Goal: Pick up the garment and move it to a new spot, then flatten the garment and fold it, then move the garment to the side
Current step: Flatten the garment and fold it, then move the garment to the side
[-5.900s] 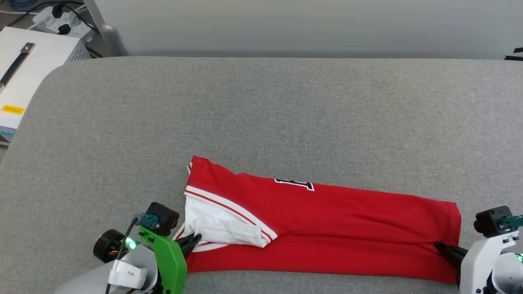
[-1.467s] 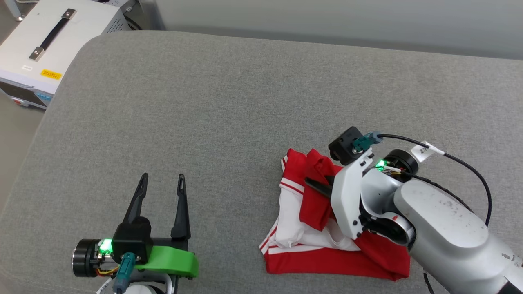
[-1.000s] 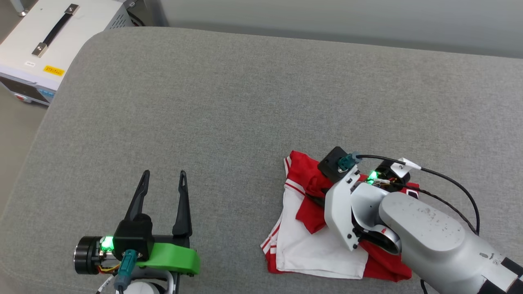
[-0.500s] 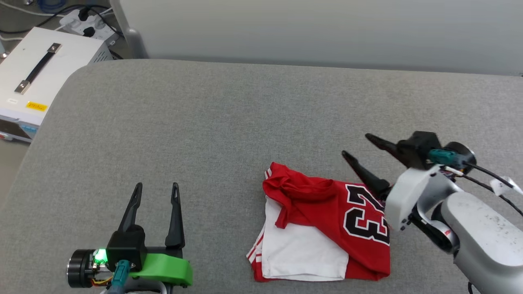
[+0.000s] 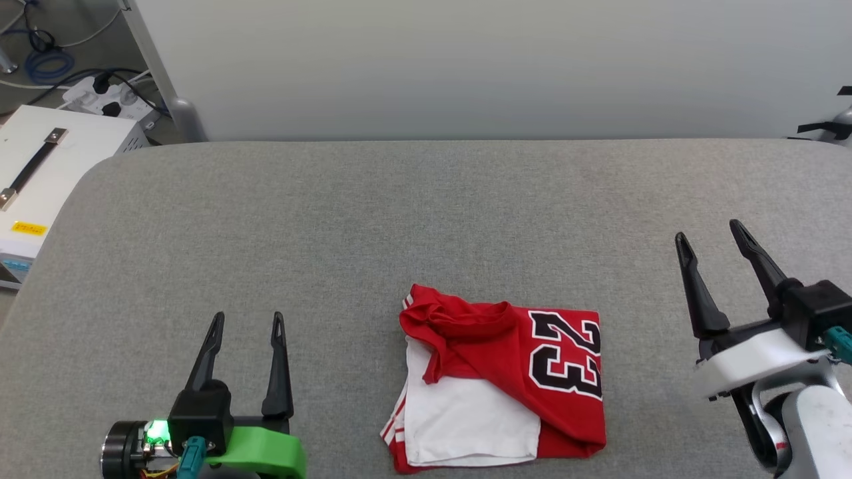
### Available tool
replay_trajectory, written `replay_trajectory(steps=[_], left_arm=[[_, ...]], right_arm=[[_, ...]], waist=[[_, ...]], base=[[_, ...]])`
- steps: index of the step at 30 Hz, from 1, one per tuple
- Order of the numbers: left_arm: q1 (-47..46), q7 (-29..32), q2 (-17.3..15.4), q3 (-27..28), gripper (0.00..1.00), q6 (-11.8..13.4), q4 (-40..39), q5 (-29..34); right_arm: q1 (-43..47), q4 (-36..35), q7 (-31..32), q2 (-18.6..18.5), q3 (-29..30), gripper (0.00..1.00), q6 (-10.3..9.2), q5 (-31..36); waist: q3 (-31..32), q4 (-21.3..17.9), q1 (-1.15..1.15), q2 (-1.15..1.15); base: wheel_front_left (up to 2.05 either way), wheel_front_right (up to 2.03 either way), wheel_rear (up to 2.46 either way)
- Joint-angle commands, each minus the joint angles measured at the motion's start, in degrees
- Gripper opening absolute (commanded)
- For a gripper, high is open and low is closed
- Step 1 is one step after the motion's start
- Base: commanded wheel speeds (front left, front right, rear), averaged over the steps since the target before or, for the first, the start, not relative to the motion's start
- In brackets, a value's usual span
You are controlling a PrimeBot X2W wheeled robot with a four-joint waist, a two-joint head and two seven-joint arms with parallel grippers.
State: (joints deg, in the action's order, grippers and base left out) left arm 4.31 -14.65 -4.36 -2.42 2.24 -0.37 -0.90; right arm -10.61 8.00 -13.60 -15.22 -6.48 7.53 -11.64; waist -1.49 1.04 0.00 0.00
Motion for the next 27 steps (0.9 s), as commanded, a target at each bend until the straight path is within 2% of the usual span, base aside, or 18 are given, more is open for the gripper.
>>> replay_trajectory(steps=[1,7,12,27], left_arm=[[1.11,-0.35,-0.60,0.16,1.00,0.11,0.11,0.58],[2.13,-0.35,-0.80,0.37,1.00,0.22,-0.12,0.29],[3.11,-0.35,-0.70,0.44,1.00,-0.59,-0.15,-0.63],[4.49,-0.35,0.03,1.17,1.00,-1.83,0.16,-0.99]], right_arm=[[2.06,-1.33,-0.70,1.53,1.63,1.00,-0.04,1.67],[9.51,-5.46,-1.34,7.47,6.47,1.00,-0.04,4.89],[14.29,-8.40,-1.38,10.09,7.27,1.00,-0.04,4.29],[19.57,-9.37,-1.40,11.82,6.68,1.00,-0.04,2.17]], waist=[[0.71,-0.30,0.00,0.00],[1.88,-0.37,0.00,0.00],[2.29,-0.33,0.00,0.00],[3.28,0.08,0.00,0.00]], base=[[0.00,0.00,0.00],[0.00,0.00,0.00],[0.00,0.00,0.00],[0.00,0.00,0.00]])
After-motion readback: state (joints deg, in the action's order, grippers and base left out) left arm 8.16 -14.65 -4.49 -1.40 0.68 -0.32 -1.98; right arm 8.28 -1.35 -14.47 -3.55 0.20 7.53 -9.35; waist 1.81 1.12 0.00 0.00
